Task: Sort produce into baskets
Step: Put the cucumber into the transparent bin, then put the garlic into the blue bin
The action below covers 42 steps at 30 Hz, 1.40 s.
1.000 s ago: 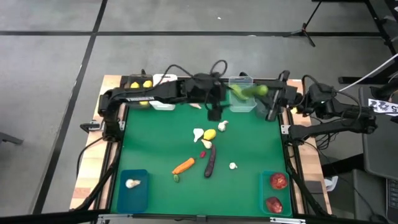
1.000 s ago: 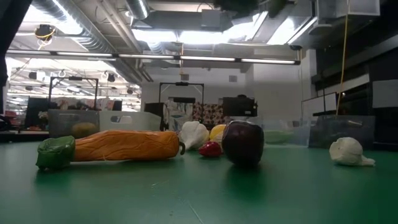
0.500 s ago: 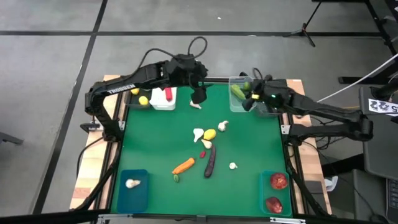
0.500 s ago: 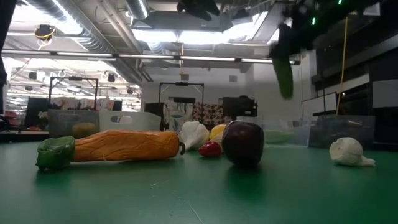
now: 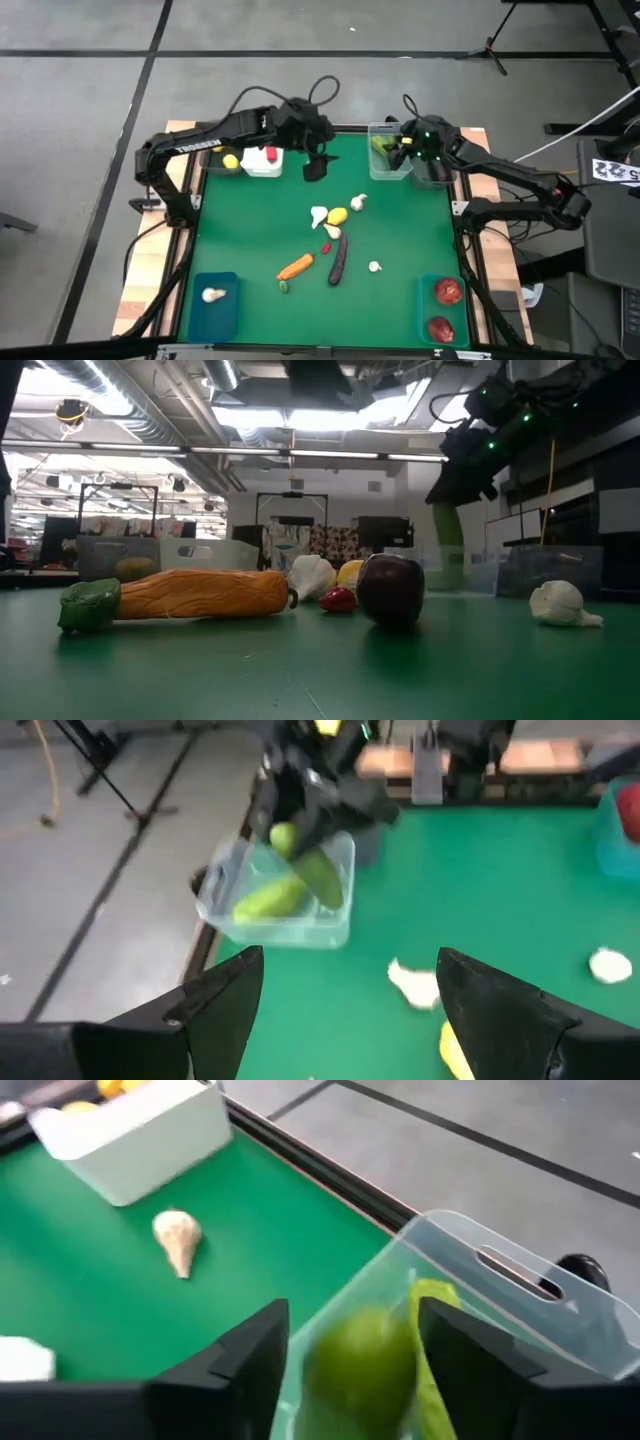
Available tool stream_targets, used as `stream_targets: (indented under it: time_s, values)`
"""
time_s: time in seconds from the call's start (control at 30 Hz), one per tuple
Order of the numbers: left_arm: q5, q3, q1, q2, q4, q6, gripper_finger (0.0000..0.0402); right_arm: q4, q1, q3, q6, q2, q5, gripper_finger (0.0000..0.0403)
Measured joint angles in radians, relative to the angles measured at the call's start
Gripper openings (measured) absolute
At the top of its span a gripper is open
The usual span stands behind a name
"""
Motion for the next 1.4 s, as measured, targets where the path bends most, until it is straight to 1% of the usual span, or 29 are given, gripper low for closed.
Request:
stream_targets:
  time_s: [0.13,0.23,0.33,0.43,0.53,0.63,0.7,0.77,0.87,0.97,1.2,1.4]
  values:
    - [0.002,-0.142,-0.005,-0.028,0.042,-0.037,0.0294,-0.002,0.001,0.0,-0.021,0.031,0.0,0.0262]
    - [0.002,-0.266,-0.036,-0.054,0.115,-0.076,0.0294,-0.002,0.001,0.0,-0.022,0.036,-0.002,0.0286]
    - [0.01,-0.383,-0.103,-0.058,0.19,-0.108,0.0294,0.0,0.001,0.0,-0.021,0.016,-0.012,0.0298]
    - [0.004,-0.504,-0.18,-0.052,0.299,-0.147,0.0294,0.001,0.001,0.0,-0.021,-0.022,-0.028,0.03]
    - [-0.048,-0.628,-0.255,-0.039,0.478,-0.19,0.0294,0.002,0.002,0.0,-0.021,-0.054,-0.035,0.03]
    - [-0.129,-0.74,-0.31,-0.02,0.7,-0.208,0.0294,0.001,0.002,0.0,-0.017,-0.077,-0.035,0.03]
    - [-0.193,-0.803,-0.327,-0.005,0.816,-0.228,0.0294,0.001,0.002,0.0,-0.017,-0.088,-0.035,0.03]
    - [-0.239,-0.854,-0.33,0.007,0.896,-0.247,0.0294,0.001,0.002,0.0,-0.017,-0.093,-0.035,0.03]
    - [-0.262,-0.902,-0.318,0.029,0.969,-0.261,0.0294,0.0,0.002,0.0,-0.016,-0.093,-0.036,0.0301]
    - [-0.265,-0.933,-0.304,0.077,1.017,-0.288,0.0294,0.001,0.002,0.0,-0.016,-0.093,-0.039,0.0301]
    - [-0.257,-0.941,-0.284,0.194,1.03,-0.337,0.0294,0.001,0.002,0.0,-0.015,-0.093,-0.07,0.0301]
    - [-0.25,-0.941,-0.281,0.215,1.03,-0.392,0.0291,0.0,0.002,0.0,-0.014,-0.093,-0.088,0.0301]
